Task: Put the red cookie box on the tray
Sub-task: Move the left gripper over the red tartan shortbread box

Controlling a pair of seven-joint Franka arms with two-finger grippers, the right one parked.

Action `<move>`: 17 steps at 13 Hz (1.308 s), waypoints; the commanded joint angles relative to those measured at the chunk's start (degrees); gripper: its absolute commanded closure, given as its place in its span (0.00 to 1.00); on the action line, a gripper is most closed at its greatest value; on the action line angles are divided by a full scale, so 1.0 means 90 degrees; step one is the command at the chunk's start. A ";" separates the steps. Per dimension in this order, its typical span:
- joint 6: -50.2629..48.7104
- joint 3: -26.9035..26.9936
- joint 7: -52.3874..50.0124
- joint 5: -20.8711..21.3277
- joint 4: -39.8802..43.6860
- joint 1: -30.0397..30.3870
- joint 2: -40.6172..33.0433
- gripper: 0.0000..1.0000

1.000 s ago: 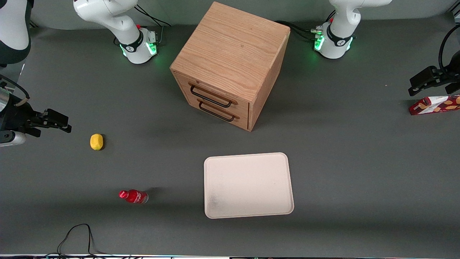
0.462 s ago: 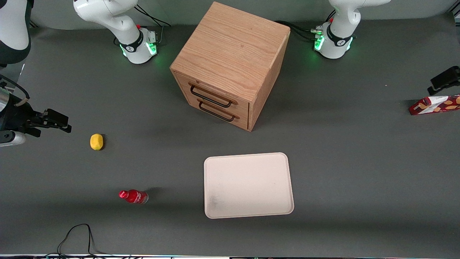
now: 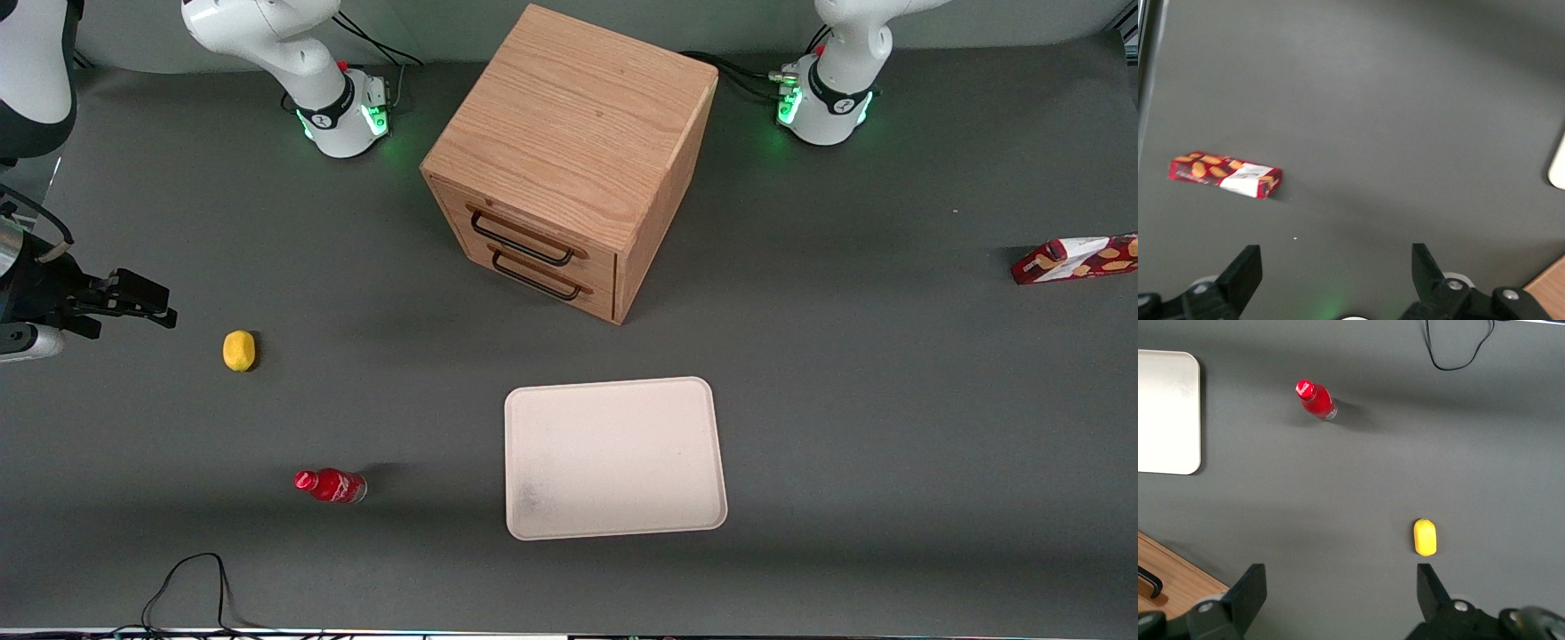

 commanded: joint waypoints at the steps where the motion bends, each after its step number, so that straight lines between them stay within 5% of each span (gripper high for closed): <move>1: 0.0088 -0.0089 0.0042 0.0010 -0.0102 0.0778 -0.0046 0.00; 10: 0.0215 -0.0099 0.0032 -0.0419 -0.0502 0.3522 -0.0026 0.00; 17: 0.0381 -0.0128 -0.0991 -0.0400 -0.1048 0.4003 -0.0572 0.00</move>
